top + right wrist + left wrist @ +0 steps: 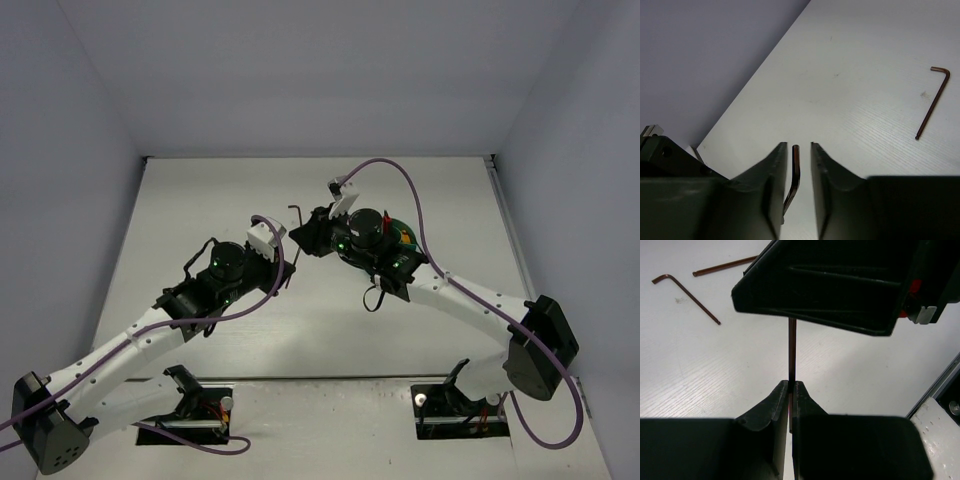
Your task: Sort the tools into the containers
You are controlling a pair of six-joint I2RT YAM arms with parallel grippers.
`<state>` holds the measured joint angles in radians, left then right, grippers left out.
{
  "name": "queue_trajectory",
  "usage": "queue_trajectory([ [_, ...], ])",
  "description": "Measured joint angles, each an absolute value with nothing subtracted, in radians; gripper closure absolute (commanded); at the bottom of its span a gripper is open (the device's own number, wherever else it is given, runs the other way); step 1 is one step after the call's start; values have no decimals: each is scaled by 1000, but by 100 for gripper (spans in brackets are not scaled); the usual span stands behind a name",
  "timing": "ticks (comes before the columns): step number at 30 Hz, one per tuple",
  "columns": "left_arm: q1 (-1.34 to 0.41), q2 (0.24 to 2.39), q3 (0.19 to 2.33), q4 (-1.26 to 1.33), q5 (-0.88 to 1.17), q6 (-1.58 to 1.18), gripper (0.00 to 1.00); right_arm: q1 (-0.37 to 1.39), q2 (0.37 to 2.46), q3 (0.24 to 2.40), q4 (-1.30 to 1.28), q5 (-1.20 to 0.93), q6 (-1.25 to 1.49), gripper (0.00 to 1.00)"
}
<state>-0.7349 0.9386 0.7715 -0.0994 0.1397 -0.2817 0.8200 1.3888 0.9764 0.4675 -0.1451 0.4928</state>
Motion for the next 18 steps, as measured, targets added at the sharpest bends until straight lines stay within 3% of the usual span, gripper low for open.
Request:
queue_trajectory([
  [3, -735, 939, 772, -99, 137, -282, 100, 820, 1389, 976, 468, -145, 484, 99],
  [6, -735, 940, 772, -93, 137, -282, 99, 820, 1389, 976, 470, -144, 476, 100],
  [8, -735, 944, 772, -90, 137, -282, 84, 820, 1389, 976, 472, -144, 470, 100],
  [10, -735, 948, 772, -86, 137, -286, 56, 820, 1388, 976, 472, -139, 463, 100],
  [12, -738, 949, 772, -81, 133, -289, 37, 820, 1384, 976, 466, -125, 450, 100],
  [14, -738, 949, 772, -78, 127, -291, 30, 820, 1374, 976, 451, -102, 430, 100],
  [18, -739, 949, 772, -90, 95, -297, 28, 816, 1316, 976, 399, -30, 376, 100],
])
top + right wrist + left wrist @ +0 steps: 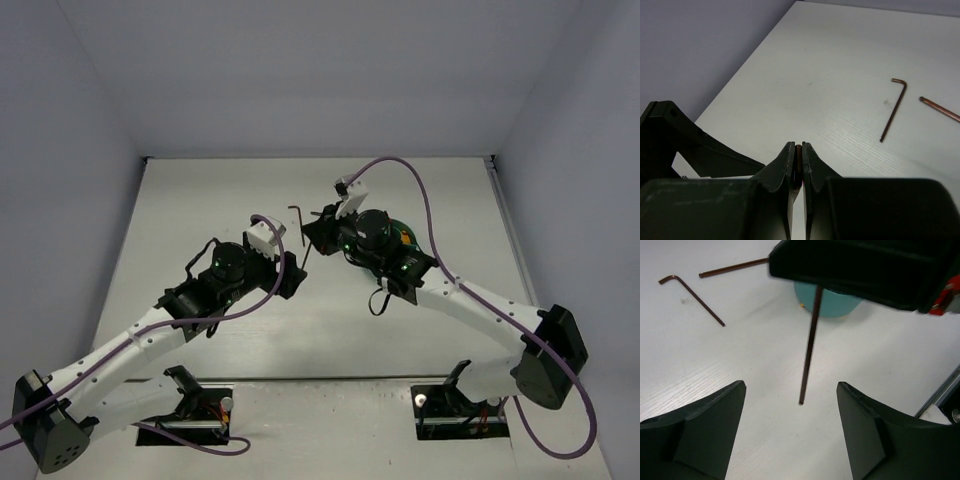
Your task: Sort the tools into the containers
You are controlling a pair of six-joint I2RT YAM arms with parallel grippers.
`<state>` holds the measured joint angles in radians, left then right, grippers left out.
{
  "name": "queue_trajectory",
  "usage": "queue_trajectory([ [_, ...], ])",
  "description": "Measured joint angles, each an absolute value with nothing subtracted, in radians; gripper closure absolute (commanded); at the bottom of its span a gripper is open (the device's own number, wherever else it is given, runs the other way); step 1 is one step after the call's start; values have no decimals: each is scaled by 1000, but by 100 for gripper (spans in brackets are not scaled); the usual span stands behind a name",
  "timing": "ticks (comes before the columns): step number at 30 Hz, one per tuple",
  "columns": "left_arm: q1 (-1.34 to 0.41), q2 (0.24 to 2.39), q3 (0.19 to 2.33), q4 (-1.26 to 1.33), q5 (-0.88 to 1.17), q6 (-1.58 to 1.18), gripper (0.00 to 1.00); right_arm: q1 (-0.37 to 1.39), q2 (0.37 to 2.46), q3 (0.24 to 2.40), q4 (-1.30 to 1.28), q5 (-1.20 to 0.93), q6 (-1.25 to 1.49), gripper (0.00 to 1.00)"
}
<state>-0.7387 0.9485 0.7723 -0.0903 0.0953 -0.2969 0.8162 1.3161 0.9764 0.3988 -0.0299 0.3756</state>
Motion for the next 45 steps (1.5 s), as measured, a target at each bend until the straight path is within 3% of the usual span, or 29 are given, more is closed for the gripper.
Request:
queue_trajectory([
  [4, -739, 949, 775, -128, 47, -302, 28, 754, 1211, 960, 362, 34, 333, 100],
  [10, -739, 965, 777, -187, -32, -324, 28, 440, 1030, 871, 288, 99, 340, 100],
  [17, -739, 1024, 790, -232, -83, -349, 28, 202, 1013, 777, 248, 56, 398, 100],
  [26, -739, 1048, 796, -244, -96, -367, 28, 184, 1065, 712, 233, 35, 422, 100],
  [38, -739, 1071, 800, -245, -111, -385, 28, 184, 1137, 555, 423, 18, 448, 100],
  [45, -739, 1102, 820, -245, -131, -411, 28, 184, 1187, 544, 488, -13, 452, 83],
])
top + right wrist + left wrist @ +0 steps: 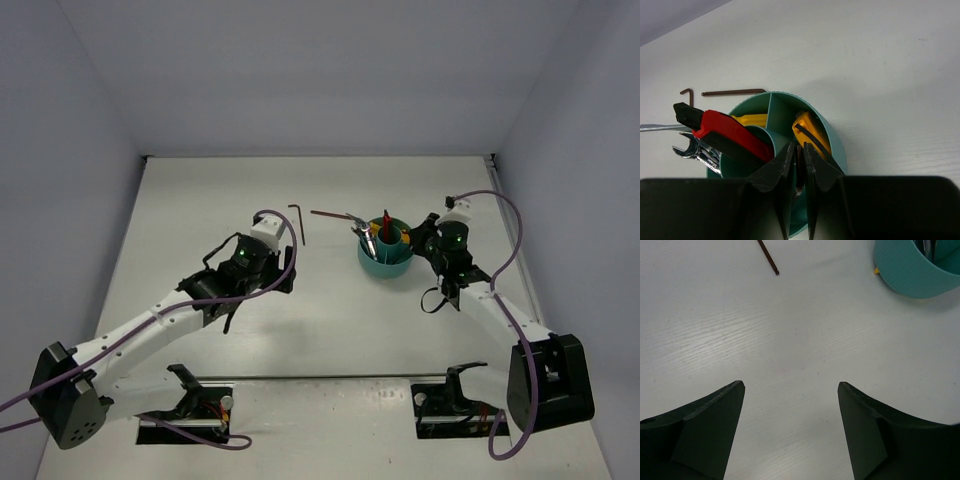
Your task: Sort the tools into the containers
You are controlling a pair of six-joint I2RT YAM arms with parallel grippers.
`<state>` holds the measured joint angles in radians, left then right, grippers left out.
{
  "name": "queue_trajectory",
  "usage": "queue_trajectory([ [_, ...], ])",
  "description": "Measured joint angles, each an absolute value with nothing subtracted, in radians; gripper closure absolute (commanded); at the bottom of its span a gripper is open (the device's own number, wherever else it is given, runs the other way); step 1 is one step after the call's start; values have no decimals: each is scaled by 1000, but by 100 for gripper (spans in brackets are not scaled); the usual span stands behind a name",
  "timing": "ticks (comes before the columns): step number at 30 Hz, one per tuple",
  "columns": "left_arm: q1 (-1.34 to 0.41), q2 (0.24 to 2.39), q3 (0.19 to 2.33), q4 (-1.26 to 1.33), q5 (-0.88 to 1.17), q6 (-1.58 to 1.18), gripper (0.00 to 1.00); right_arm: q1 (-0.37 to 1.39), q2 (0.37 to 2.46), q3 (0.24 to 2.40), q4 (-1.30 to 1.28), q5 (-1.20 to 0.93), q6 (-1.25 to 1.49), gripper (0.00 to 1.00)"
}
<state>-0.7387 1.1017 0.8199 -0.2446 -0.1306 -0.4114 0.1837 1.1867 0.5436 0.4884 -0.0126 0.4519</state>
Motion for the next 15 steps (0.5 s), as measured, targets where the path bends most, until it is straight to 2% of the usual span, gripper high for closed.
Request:
queue_trajectory([
  [9, -730, 1283, 943, -258, -204, -507, 28, 190, 1187, 531, 514, -20, 460, 65],
  [15, -685, 1475, 1092, -278, -234, -594, 34, 191, 1111, 537, 455, -14, 438, 52],
])
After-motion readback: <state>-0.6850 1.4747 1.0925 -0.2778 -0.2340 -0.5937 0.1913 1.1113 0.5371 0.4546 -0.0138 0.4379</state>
